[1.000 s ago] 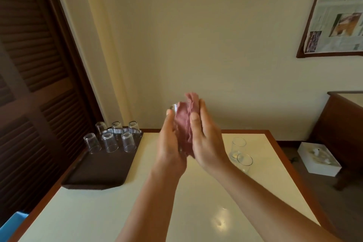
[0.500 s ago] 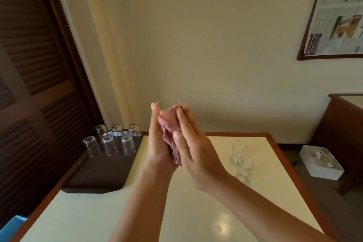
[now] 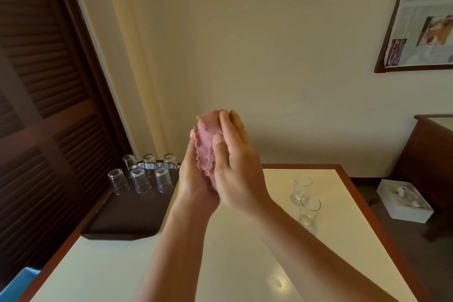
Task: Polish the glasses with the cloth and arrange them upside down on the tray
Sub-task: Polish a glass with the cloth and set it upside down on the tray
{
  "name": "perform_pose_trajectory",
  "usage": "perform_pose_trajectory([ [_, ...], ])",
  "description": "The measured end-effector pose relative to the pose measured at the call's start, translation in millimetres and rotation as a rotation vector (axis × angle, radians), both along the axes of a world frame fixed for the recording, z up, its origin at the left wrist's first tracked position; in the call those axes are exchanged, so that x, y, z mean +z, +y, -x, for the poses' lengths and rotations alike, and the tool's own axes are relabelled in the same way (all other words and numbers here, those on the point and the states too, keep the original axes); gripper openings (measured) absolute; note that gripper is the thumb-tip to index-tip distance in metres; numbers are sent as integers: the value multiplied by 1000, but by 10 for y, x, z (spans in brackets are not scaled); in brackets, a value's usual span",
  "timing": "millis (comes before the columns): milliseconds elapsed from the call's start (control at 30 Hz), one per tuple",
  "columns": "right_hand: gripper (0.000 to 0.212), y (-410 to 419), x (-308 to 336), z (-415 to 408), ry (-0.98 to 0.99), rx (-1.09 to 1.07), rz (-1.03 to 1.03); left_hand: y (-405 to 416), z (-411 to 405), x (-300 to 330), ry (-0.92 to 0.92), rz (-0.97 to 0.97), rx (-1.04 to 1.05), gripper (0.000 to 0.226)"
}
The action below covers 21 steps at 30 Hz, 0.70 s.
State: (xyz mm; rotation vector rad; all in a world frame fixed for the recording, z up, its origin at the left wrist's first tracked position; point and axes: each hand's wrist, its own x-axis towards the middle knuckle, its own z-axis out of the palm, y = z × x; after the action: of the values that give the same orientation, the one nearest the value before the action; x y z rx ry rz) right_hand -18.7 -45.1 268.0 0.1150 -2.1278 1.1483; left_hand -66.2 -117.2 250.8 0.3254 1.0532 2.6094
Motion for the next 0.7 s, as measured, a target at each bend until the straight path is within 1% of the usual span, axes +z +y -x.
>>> perform_pose_trajectory([
  [67,50,-62,-147,-61,55,80,-107,-102,-11,47,36,-31,9,65],
  [100,50,-52,-214,-110,57,147,-119,-146,-24,71,55,-37,35,65],
  [167,47,6,-192,-30,-3,221,-17,-215,-2,22,67,28,144,63],
  [233,40,-33,-102,157,-71,174,71,-250,57,-99,25,119,271,54],
  [267,40,-104,-92,224,-108,140,40,-288,70,-139,-12,138,286,50],
  [300,42,-201,-110,238,-119,109,-31,-343,81,-159,-39,123,249,50],
  [367,47,-450,-285,222,-67,113,-165,-579,139,-193,-50,36,132,54],
  [400,47,-493,-413,219,-31,164,-192,-679,150,-194,-49,6,101,53],
  [433,45,-547,-536,229,-27,249,-151,-783,172,-249,-51,11,98,51],
  [467,42,-587,-633,254,-51,328,-7,-829,200,-338,-63,78,163,48],
  [500,38,-654,-665,294,-116,349,224,-844,204,-415,-96,175,304,47],
  [533,35,-758,-687,360,-240,331,540,-868,215,-519,-107,273,507,46],
  [567,35,-849,-733,447,-424,308,834,-879,215,-619,-74,346,682,45],
  [600,36,-969,-822,557,-621,317,1077,-930,248,-743,-35,407,809,43],
  [633,38,-1071,-922,658,-777,339,1256,-969,273,-828,-9,472,871,42],
  [667,41,-1185,-1042,786,-889,339,1360,-1069,345,-959,3,556,901,43],
  [700,46,-1229,-1123,866,-954,313,1405,-1145,400,-1066,17,646,904,46],
])
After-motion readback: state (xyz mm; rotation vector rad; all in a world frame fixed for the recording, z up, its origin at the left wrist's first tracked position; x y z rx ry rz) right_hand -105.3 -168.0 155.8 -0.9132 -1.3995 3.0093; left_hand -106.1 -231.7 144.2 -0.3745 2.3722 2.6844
